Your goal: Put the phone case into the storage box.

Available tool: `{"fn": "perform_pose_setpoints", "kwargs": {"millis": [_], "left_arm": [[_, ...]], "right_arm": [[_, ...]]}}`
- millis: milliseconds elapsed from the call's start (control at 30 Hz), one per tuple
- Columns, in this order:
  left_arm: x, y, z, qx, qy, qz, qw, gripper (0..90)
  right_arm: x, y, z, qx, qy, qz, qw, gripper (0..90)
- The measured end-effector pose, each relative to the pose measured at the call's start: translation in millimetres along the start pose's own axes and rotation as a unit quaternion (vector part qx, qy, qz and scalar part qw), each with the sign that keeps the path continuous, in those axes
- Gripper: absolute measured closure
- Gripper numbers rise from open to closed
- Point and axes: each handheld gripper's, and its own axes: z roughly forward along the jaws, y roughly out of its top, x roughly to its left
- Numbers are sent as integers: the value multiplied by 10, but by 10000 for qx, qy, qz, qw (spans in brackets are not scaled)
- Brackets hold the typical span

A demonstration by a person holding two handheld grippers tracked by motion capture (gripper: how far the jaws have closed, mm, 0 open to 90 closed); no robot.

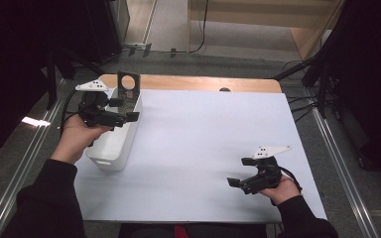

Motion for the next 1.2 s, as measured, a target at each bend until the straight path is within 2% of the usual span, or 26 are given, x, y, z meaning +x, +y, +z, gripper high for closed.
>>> {"fn": "perform_pose_setpoints", "kwargs": {"millis": [200,333,667,833,1200], "left_arm": [[-69,-70,13,-37,-53,56,10000,132],[-108,-133,32,-38,-111,174,9998,133],[-205,-309,104,50,-223,229,9995,133],[-252,-363,86,-9,-277,267,9993,133],[-338,-478,77,-14,-251,390,9989,133]], "right_arm": [[0,-1,1,1,0,-4,10000,0],[-3,-1,6,6,-1,-16,10000,0],[-1,-2,12,30,2,-37,10000,0],[0,-3,11,36,9,-36,10000,0],[10,-5,8,53,12,-23,10000,0]]}}
